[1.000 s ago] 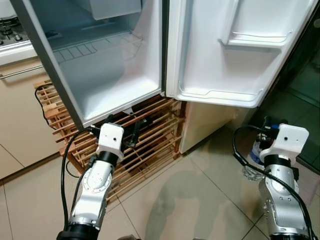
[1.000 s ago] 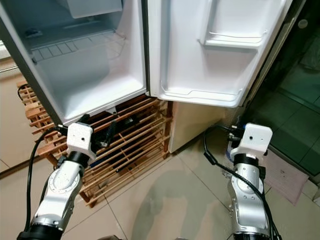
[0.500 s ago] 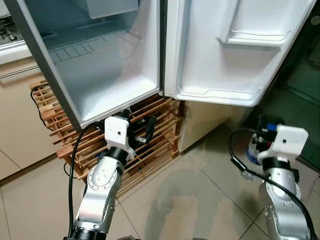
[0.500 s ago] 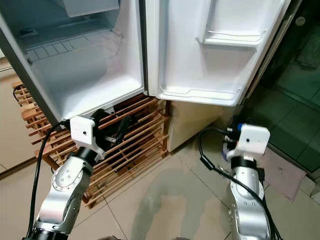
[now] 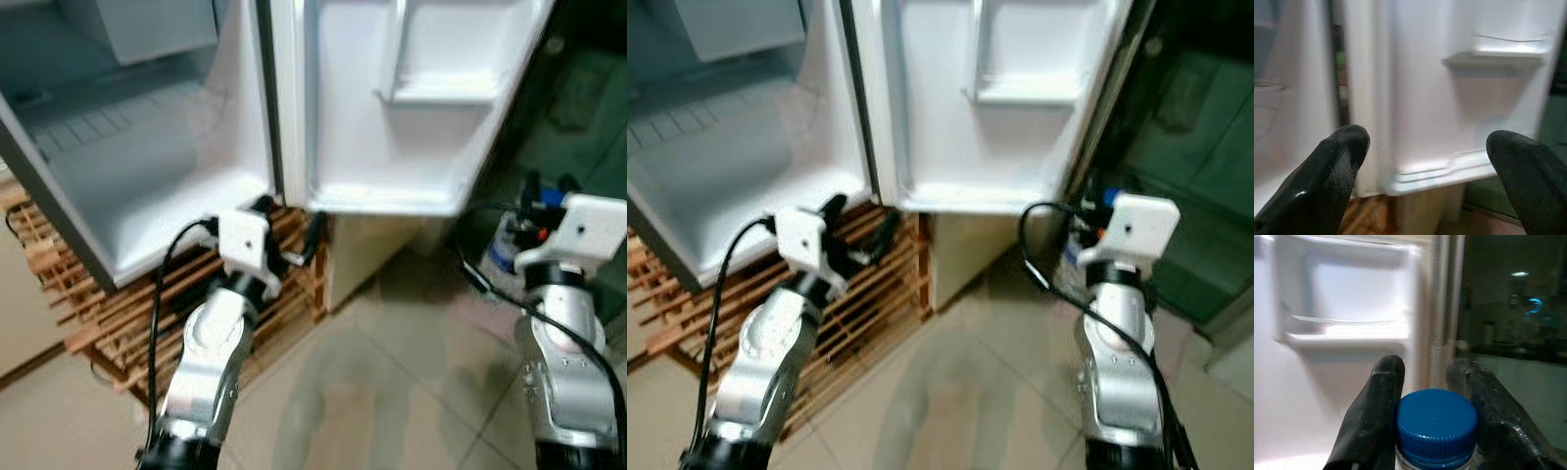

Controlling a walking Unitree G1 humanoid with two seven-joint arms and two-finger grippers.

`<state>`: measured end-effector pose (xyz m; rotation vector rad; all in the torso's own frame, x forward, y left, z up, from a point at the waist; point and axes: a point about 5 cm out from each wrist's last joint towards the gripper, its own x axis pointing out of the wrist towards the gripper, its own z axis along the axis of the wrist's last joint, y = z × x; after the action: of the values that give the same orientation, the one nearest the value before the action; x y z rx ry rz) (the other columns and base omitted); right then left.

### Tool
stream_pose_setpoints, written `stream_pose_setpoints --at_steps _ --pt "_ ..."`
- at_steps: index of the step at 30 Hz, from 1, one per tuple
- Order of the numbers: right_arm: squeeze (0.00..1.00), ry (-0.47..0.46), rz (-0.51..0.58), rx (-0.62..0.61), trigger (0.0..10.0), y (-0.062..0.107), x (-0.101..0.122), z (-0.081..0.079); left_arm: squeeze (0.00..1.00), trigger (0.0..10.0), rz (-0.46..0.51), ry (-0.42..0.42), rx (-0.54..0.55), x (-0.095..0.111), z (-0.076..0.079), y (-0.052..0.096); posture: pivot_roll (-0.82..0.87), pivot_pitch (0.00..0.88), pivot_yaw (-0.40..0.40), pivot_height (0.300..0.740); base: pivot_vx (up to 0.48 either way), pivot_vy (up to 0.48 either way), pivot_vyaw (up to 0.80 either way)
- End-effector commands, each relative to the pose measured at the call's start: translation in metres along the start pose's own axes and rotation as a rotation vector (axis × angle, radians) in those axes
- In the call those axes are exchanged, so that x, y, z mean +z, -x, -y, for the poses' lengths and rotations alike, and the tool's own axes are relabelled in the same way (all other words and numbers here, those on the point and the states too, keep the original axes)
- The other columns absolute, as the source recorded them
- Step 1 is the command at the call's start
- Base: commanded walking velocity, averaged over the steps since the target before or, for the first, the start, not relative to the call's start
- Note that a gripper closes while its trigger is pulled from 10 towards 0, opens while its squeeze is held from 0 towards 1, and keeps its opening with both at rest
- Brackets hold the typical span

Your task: Restocking fridge

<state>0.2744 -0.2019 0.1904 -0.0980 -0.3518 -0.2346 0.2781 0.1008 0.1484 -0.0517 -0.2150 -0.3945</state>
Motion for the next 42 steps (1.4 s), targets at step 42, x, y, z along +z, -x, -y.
stream_pose_setpoints --at_steps 42 --pt "0.00 0.111 0.392 0.181 0.0 -0.093 0.071 -0.016 0.00 10.0 -0.136 -0.026 -0.241 -0.001 0.011 0.022 0.04 0.068 0.125 0.740 0.032 0.077 0.00"
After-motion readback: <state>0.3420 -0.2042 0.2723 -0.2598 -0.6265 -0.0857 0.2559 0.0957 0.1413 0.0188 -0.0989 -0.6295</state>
